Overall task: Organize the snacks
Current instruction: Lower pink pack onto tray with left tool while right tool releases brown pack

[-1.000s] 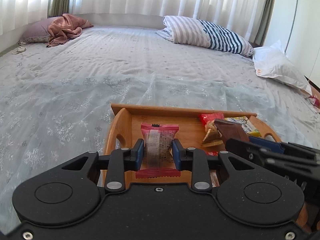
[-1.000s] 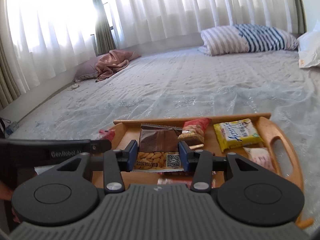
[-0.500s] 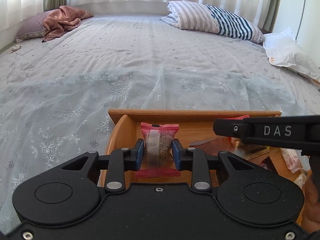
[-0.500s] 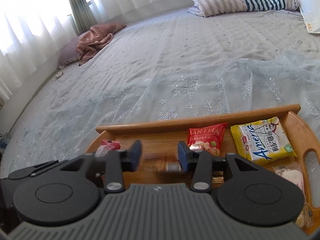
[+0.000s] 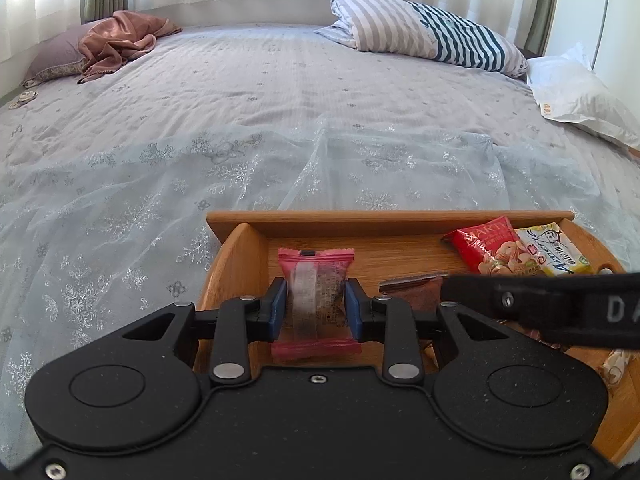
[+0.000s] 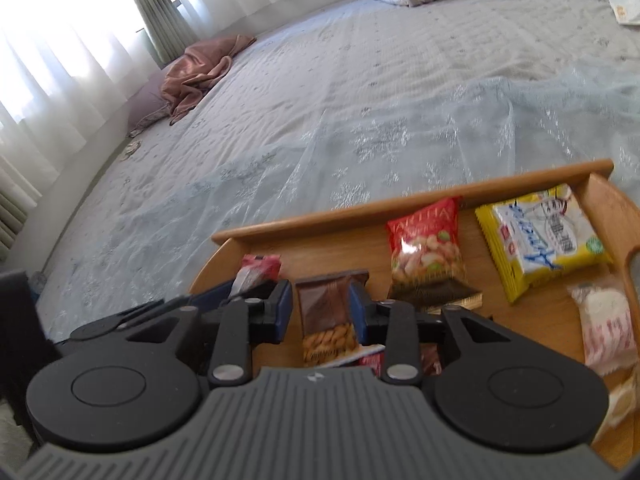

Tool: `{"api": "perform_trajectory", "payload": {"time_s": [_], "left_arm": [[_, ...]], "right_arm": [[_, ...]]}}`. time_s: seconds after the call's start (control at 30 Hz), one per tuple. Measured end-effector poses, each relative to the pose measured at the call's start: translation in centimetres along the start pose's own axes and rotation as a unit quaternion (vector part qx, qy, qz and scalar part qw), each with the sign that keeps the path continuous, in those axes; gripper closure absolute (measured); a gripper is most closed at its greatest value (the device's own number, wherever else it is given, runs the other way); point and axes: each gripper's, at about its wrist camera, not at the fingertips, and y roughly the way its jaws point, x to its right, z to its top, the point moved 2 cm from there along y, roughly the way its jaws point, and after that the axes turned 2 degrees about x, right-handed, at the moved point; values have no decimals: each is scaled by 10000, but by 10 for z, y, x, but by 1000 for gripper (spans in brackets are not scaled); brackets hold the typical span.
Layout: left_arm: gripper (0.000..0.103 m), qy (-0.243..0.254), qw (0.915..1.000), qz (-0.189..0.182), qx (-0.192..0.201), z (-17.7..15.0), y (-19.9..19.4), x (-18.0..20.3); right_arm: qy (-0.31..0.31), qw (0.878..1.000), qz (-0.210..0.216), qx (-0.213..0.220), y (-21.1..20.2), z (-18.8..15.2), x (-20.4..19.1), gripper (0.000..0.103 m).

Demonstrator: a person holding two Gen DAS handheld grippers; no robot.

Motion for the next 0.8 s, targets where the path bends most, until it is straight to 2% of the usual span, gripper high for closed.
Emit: {"api": "perform_trajectory", "payload": {"time_s": [0.13,0.27,0.43,0.53,0.7,0.8], "left_arm": [[60,101,9999,79,115,2,-8,2],[53,142,9996,129,218,3,-27,-1],[50,221,9989,157,371,0,-57,-7],[48,281,9985,171,441,-3,-72,-9],[45,314,9978,182,546,-8,-92,-11],[41,353,9973,163,619,-15,-106,-11]], "right_arm": [[188,9997,132,-121,-4,-4,4,71],[218,9995,96,-207,-2,-5,6,74],[270,9988,-32,-418,17,-8,8,78],[320,9988,-95,-345,25,-9,7,84],[274,9992,-178,-226,33,-2,4,84],[181,9997,-145,-108,28,-3,1,80]]}}
